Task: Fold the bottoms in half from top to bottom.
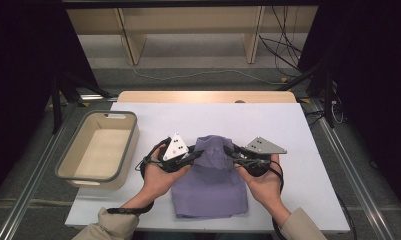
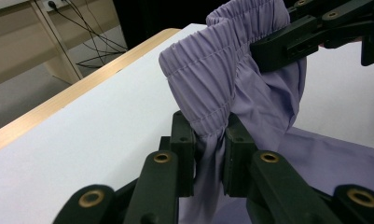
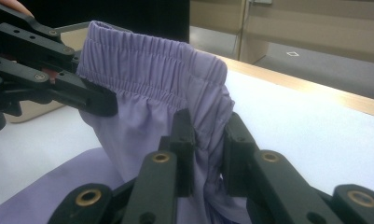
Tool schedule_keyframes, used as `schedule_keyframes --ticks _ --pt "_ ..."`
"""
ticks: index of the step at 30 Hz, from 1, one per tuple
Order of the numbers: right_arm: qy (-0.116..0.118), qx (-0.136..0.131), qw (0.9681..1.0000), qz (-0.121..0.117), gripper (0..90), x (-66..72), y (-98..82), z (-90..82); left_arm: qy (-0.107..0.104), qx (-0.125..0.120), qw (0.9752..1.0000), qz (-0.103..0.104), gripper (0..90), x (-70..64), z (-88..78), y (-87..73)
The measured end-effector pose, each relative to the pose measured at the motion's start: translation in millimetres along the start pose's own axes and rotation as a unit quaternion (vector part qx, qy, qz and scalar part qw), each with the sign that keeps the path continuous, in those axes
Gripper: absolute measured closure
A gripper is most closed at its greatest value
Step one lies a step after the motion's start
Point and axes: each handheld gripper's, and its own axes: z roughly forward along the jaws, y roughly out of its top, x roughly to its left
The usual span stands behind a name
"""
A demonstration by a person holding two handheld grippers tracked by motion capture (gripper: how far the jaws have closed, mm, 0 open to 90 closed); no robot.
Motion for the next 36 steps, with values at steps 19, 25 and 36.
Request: schedule_keyframes --ticks 19,25,36 --pt "0.006 0.002 1.0000 -0.001 78.1 4.9 -3.4 -6.3 -0.006 0.000 1.0000 0.004 77.7 -6.5 -5.2 -2.7" --pt "0.008 0.003 1.0000 -0.003 78.0 6.0 -4.9 -7.7 -0.008 0.003 0.9999 0.007 77.6 -8.0 -6.2 -4.2" --pt "0.012 0.010 0.9999 -0.004 78.0 7.9 -7.3 -10.2 -0.012 0.007 0.9998 0.013 77.5 -9.2 -6.5 -6.9"
